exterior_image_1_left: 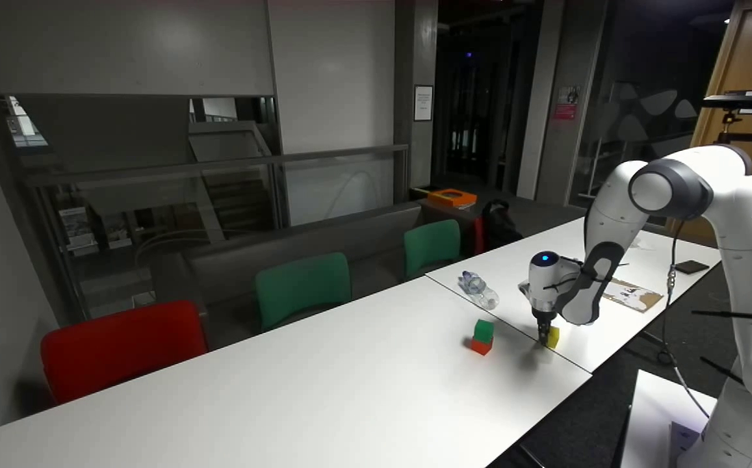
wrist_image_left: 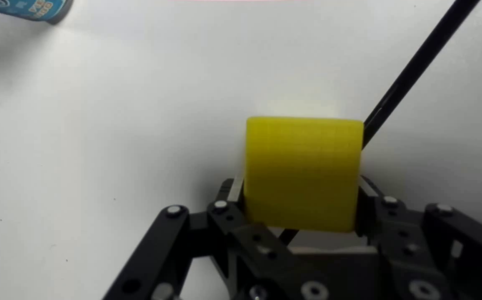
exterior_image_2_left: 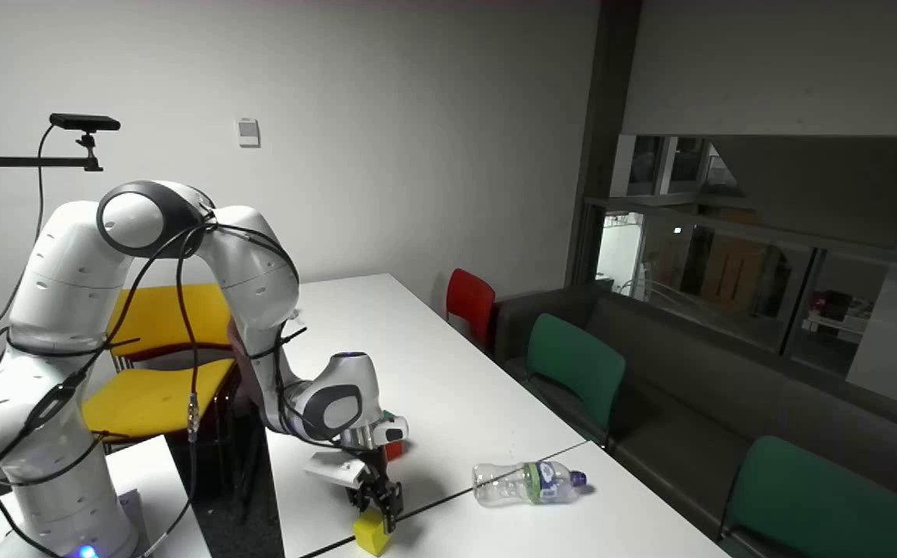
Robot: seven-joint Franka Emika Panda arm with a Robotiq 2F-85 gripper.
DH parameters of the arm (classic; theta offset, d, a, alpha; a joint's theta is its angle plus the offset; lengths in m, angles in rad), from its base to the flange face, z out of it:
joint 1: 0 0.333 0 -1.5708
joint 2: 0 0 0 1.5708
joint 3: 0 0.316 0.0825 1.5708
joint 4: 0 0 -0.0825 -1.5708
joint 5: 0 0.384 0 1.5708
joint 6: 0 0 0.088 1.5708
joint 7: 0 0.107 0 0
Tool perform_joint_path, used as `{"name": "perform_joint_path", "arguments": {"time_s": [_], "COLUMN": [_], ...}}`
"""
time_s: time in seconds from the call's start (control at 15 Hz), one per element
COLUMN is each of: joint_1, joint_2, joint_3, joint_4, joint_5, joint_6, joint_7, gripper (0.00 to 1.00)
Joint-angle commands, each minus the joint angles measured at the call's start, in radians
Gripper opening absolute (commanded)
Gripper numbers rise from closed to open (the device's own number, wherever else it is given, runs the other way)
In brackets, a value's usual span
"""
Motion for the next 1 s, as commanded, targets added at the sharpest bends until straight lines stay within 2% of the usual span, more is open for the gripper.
{"name": "perform_joint_path", "arguments": {"time_s": [0.0,0.2,0.33,0.47,0.73,0.93], "joint_1": [0.006,0.066,0.074,0.056,0.019,0.031], "joint_2": [-0.100,-0.171,-0.224,-0.272,-0.332,-0.350], "joint_3": [-0.023,-0.059,-0.043,0.010,0.156,0.247], "joint_4": [-0.090,-0.127,-0.153,-0.183,-0.246,-0.250], "joint_5": [0.012,-0.052,-0.067,-0.038,0.136,0.334], "joint_6": [0.042,-0.012,-0.056,-0.070,-0.013,-0.054], "joint_7": [0.000,0.023,0.008,-0.052,-0.296,-0.476], "gripper": [0.33,0.33,0.33,0.33,0.33,0.33]}}
